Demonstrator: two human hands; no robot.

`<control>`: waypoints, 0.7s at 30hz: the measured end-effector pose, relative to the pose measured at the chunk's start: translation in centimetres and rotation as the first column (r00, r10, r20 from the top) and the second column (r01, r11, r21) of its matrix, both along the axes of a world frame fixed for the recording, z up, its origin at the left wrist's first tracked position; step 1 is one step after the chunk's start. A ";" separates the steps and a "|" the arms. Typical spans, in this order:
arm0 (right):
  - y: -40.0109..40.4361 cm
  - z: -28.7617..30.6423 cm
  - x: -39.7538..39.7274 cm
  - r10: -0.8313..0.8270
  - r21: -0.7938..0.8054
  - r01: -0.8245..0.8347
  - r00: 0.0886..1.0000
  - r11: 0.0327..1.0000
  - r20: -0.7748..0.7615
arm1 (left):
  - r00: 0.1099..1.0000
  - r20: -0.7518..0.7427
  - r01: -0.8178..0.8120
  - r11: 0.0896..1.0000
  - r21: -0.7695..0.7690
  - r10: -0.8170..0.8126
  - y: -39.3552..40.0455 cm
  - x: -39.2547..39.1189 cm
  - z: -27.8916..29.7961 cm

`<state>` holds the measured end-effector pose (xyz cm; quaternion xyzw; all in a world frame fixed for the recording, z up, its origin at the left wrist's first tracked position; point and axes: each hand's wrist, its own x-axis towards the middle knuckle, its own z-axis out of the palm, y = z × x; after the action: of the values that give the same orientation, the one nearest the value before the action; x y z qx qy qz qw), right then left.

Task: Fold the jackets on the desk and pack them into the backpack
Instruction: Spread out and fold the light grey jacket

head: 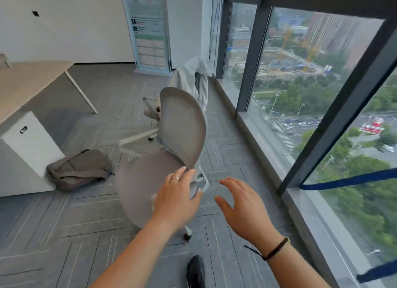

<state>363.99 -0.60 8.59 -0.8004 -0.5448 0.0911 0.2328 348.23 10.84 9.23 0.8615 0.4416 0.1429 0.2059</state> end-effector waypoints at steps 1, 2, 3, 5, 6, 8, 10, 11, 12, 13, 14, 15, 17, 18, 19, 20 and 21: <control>3.0 0.2 2.2 0.009 -0.010 -0.009 1.000 1.000 0.013 | 1.000 0.012 -0.010 1.000 -0.017 0.010 3.0 2.2 -0.2; 6.0 0.6 4.5 0.017 -0.017 -0.016 0.999 1.000 0.028 | 1.000 0.021 -0.023 0.999 -0.029 0.023 6.1 4.4 -0.2; 9.1 1.2 6.8 0.023 -0.022 -0.022 0.999 1.000 0.042 | 0.999 0.027 -0.037 0.999 -0.035 0.038 9.1 6.6 0.0; 14.8 2.7 10.9 0.035 -0.026 -0.033 0.998 0.999 0.055 | 0.998 0.022 -0.066 0.997 -0.033 0.067 14.7 10.5 0.9; 17.5 3.4 12.7 0.044 -0.023 -0.043 0.997 0.999 0.058 | 0.996 0.018 -0.084 0.996 -0.032 0.085 17.3 12.3 1.4; 22.6 4.5 15.9 0.069 -0.015 -0.069 0.996 0.998 0.052 | 0.991 0.002 -0.134 0.990 -0.034 0.134 22.3 15.4 2.5; 27.3 4.6 18.8 0.102 -0.019 -0.101 0.994 0.995 0.034 | 0.978 -0.007 -0.209 0.977 -0.040 0.209 26.7 17.9 3.0; 29.6 4.4 20.2 0.123 -0.029 -0.123 0.992 0.992 0.023 | 0.967 -0.007 -0.255 0.966 -0.044 0.255 28.6 19.0 3.0; 31.8 4.0 21.4 0.150 -0.043 -0.149 0.989 0.988 0.014 | 0.953 -0.011 -0.302 0.952 -0.046 0.302 30.3 20.1 2.9; 34.0 3.6 22.5 0.182 -0.056 -0.181 0.983 0.982 0.006 | 0.939 -0.020 -0.345 0.938 -0.048 0.344 31.9 21.1 2.7; 36.3 3.1 23.7 0.218 -0.067 -0.218 0.976 0.974 -0.001 | 0.925 -0.030 -0.381 0.923 -0.051 0.380 33.4 22.2 2.4; 38.5 2.5 24.8 0.258 -0.076 -0.258 0.966 0.963 -0.006 | 0.911 -0.043 -0.411 0.910 -0.053 0.410 34.7 23.3 1.9; 42.9 1.2 27.3 0.342 -0.086 -0.341 0.940 0.936 -0.004 | 0.884 -0.069 -0.466 0.883 -0.058 0.462 37.0 25.5 0.8; 45.0 0.6 28.6 0.383 -0.093 -0.381 0.924 0.920 -0.003 | 0.869 -0.082 -0.493 0.868 -0.066 0.488 38.0 26.7 0.1; 47.1 -0.1 29.9 0.423 -0.101 -0.422 0.906 0.901 -0.004 | 0.851 -0.100 -0.523 0.848 -0.081 0.516 39.0 28.0 -0.5; 49.2 -0.7 31.2 0.464 -0.103 -0.462 0.886 0.881 -0.007 | 0.831 -0.116 -0.556 0.825 -0.106 0.545 39.9 29.3 -1.1; 51.3 -1.3 32.5 0.507 -0.103 -0.505 0.862 0.857 -0.013 | 0.806 -0.137 -0.592 0.794 -0.139 0.576 40.8 30.7 -1.5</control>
<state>396.50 50.66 7.32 -0.6408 -0.7321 0.1713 0.1551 378.97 51.65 7.68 0.6669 0.7052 0.1221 0.2072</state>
